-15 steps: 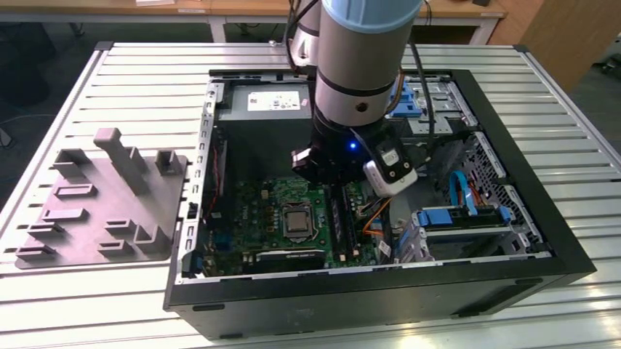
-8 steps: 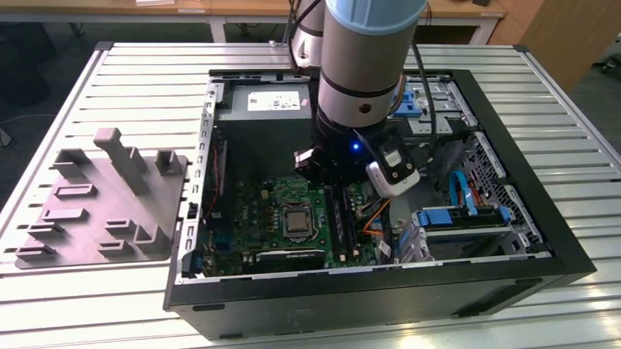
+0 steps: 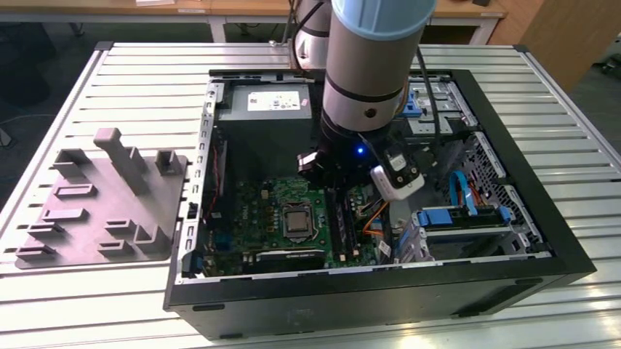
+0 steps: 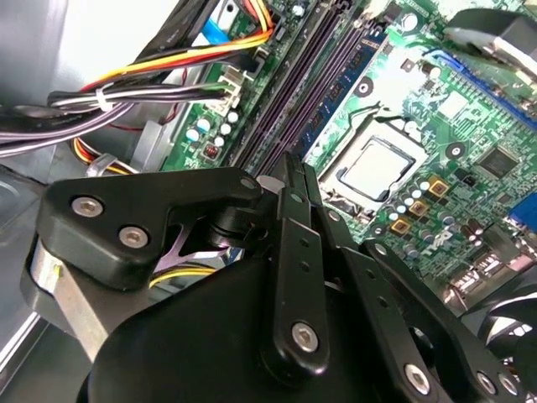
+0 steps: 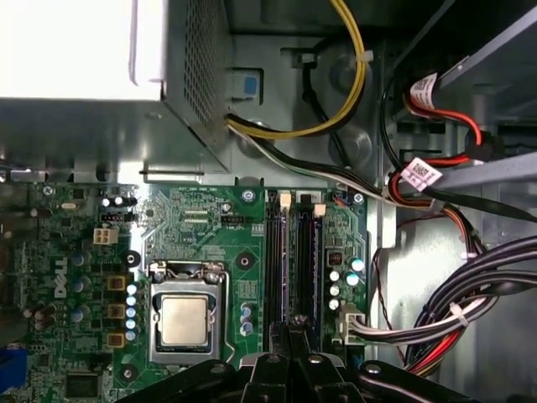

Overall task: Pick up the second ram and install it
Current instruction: 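Insert the second ram into the second slot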

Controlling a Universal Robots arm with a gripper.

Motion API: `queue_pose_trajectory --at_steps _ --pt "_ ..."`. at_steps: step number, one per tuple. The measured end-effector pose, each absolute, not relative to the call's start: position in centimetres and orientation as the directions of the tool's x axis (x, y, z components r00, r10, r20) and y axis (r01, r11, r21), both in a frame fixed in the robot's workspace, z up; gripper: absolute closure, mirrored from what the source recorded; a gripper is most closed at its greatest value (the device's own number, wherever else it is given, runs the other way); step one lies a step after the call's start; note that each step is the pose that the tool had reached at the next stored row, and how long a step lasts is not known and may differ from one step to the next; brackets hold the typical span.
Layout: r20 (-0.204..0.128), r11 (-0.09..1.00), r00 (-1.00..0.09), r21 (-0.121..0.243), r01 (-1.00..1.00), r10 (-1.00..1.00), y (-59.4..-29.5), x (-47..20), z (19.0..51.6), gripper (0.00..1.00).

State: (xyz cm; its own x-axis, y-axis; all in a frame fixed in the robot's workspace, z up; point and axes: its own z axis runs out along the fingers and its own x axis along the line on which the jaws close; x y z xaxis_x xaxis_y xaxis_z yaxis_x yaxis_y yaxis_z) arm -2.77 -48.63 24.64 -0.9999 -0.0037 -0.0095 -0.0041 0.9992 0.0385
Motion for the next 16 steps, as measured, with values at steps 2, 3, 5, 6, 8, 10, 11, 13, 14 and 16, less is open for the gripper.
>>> queue_pose_trajectory --at_steps 2,3,5,6,8,10,11,13,14,16 --pt "-0.01 0.999 -1.0 0.039 -0.004 -0.003 -48.7 -2.8 24.5 0.89" --pt "-0.009 0.999 -1.0 0.039 -0.004 -0.003 -48.8 -2.8 24.4 0.89" --pt "-0.009 0.999 -1.0 0.039 -0.004 -0.003 -48.8 -2.8 24.2 0.89" --pt "-0.009 0.999 -1.0 0.039 -0.004 -0.003 -48.8 -2.8 24.1 0.89" --pt "-0.009 0.999 -1.0 0.038 -0.004 -0.003 -48.8 -2.8 24.1 0.89" --pt "-0.009 0.999 -1.0 0.039 -0.004 -0.003 -48.8 -2.8 23.9 0.89" --pt "-0.009 0.999 -1.0 0.039 -0.004 -0.003 -48.8 -2.8 23.7 0.89" --pt "-0.009 0.999 -1.0 0.039 -0.004 -0.003 -48.8 -2.8 23.5 0.89" --pt "-0.009 0.999 -1.0 0.039 -0.004 -0.003 -48.8 -2.8 23.5 0.89" --pt "-0.009 0.999 -1.0 0.038 -0.004 -0.003 -48.8 -2.8 23.5 0.89"
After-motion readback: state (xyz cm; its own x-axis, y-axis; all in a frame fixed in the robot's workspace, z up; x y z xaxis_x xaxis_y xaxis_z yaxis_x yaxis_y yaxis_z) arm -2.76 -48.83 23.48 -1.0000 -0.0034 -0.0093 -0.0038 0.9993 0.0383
